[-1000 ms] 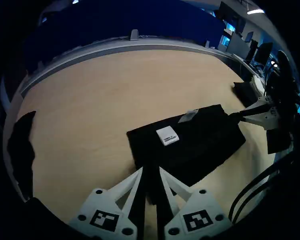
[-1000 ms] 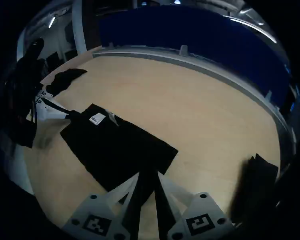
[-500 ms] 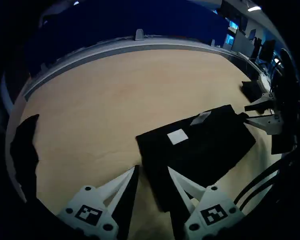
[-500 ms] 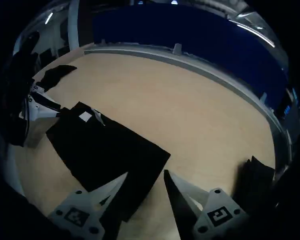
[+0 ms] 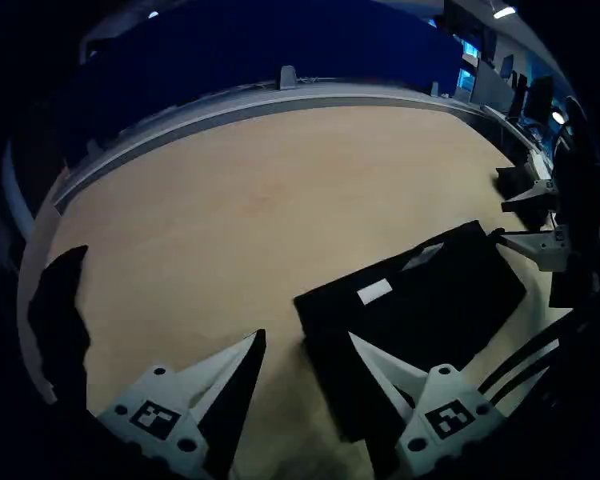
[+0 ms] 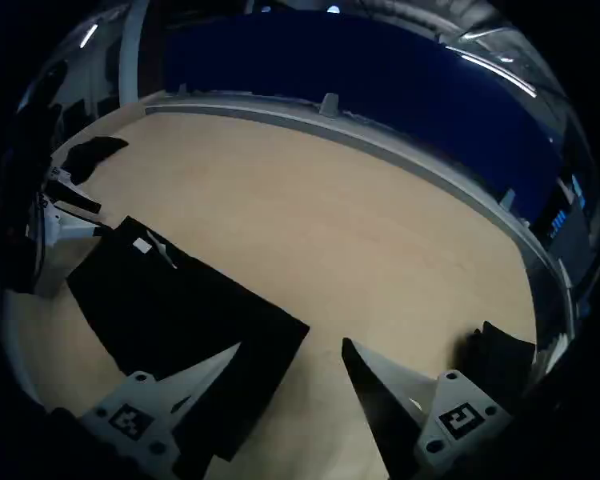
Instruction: Fold towel
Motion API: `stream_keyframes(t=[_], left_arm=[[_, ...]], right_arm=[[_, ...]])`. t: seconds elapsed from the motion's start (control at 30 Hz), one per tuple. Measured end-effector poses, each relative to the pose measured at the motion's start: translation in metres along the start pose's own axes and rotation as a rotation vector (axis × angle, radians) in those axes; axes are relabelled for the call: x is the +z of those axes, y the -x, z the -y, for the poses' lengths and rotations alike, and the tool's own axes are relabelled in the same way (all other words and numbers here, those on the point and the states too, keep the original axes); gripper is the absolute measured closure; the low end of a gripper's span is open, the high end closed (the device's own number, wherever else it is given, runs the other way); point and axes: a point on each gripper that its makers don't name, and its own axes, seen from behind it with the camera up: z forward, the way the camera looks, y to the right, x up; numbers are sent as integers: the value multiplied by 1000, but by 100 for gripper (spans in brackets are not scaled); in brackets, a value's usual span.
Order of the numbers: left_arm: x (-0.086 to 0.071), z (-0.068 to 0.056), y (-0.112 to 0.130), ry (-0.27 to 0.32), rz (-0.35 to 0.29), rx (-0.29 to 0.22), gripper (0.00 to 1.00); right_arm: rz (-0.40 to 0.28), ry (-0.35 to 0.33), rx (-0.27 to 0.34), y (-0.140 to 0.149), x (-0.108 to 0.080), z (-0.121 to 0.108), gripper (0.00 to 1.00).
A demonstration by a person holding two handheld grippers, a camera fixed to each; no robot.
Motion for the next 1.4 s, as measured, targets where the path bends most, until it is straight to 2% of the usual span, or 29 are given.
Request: stream_keyframes(t=[0.3, 0.5, 0.8, 1.23, 1.3, 1.4], left_arm=[[-8, 13, -12, -41, -38, -5, 31], [-15, 15, -7, -38, -38, -32, 31], [-33, 14, 18, -33, -31, -70, 31], [-68, 6, 60, -35, -14, -128, 30], [-70, 6, 63, -38, -15, -130, 22], [-74, 8, 65, -49, -19, -133, 19]], right_arm=[[-31, 32, 6, -13, -4, -10, 0], [-38, 6, 7, -13, -9, -4, 0], [-23, -23, -2, 4, -25, 8, 0], [-4, -41, 32, 40, -57, 22, 0], [-2, -46, 31, 43, -59, 23, 0], [-1, -62, 23, 45, -61, 26, 0]])
